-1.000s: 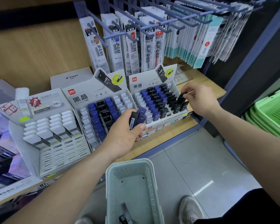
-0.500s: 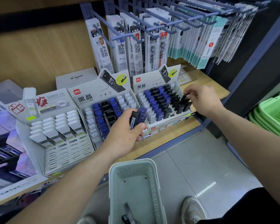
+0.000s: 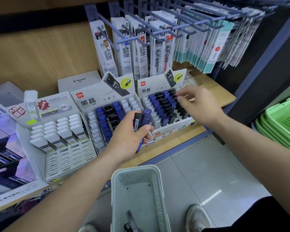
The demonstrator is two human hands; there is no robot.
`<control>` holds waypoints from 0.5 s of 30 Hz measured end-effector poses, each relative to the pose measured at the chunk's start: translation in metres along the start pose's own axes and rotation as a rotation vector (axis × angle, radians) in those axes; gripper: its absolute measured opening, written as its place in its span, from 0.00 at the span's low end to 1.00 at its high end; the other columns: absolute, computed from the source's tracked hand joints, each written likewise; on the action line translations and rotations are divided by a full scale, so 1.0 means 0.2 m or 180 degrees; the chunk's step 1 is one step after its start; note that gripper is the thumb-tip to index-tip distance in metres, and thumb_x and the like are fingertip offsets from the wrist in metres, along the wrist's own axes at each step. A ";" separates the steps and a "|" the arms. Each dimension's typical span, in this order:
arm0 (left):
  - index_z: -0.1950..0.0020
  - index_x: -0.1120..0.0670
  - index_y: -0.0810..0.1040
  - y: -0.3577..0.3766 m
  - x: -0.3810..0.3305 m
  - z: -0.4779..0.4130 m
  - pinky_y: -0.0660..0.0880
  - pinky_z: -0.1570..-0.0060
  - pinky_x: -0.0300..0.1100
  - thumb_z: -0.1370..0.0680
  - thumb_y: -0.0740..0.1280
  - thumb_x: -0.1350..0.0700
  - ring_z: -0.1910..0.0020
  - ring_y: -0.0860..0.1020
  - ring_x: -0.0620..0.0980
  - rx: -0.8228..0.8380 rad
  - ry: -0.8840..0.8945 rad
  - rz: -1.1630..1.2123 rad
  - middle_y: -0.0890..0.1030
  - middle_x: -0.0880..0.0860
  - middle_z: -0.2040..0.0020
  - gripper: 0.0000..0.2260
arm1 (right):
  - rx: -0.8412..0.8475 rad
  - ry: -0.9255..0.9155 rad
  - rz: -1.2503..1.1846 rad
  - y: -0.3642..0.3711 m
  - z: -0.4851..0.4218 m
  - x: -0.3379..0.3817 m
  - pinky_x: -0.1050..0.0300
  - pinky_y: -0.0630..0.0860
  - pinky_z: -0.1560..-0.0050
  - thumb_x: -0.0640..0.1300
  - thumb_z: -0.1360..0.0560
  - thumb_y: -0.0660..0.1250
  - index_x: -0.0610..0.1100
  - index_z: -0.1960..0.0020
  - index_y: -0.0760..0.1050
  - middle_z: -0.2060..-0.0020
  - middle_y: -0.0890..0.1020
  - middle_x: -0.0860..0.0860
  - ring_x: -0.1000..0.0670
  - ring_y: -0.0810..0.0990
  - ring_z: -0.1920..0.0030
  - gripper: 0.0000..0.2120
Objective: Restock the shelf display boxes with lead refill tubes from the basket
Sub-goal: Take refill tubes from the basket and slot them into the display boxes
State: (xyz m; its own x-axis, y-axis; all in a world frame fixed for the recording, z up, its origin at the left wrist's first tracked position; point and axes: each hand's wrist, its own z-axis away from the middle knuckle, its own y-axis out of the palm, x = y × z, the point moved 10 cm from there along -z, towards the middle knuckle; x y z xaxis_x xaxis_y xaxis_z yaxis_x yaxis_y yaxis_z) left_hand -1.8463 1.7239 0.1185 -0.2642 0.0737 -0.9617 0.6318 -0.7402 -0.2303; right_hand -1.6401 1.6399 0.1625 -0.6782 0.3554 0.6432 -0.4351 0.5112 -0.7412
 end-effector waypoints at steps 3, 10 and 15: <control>0.37 0.52 0.71 0.02 -0.01 0.00 0.83 0.53 0.47 0.18 0.65 0.60 0.59 0.83 0.47 0.0062 0.0033 0.0023 0.85 0.51 0.51 0.11 | 0.0631 -0.0109 -0.0771 0.20 0.11 0.24 0.62 0.78 0.53 0.47 0.20 0.67 0.50 0.39 0.79 0.54 0.83 0.57 0.54 0.82 0.55 0.10; 0.38 0.54 0.73 0.00 0.00 0.01 0.83 0.51 0.50 0.18 0.65 0.61 0.58 0.84 0.51 0.0133 0.0054 0.0216 0.84 0.54 0.51 0.09 | 0.1042 -0.0160 -0.1285 0.29 0.15 0.36 0.58 0.82 0.57 0.38 0.25 0.74 0.44 0.42 0.80 0.58 0.83 0.43 0.45 0.84 0.63 0.12; 0.42 0.49 0.72 -0.04 0.00 0.01 0.82 0.55 0.43 0.18 0.64 0.61 0.58 0.84 0.47 0.0150 0.0109 0.0005 0.83 0.55 0.51 0.08 | 0.1079 0.0046 -0.1676 0.31 0.16 0.34 0.51 0.84 0.56 0.34 0.22 0.69 0.39 0.45 0.77 0.53 0.81 0.35 0.40 0.84 0.59 0.06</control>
State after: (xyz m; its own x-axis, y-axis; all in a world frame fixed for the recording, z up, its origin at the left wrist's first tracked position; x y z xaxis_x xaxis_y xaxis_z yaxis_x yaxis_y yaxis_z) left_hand -1.8536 1.7282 0.1208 -0.2375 0.0949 -0.9667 0.5969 -0.7709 -0.2223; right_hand -1.7322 1.6699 0.1529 -0.3147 0.1353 0.9395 -0.8740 0.3447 -0.3424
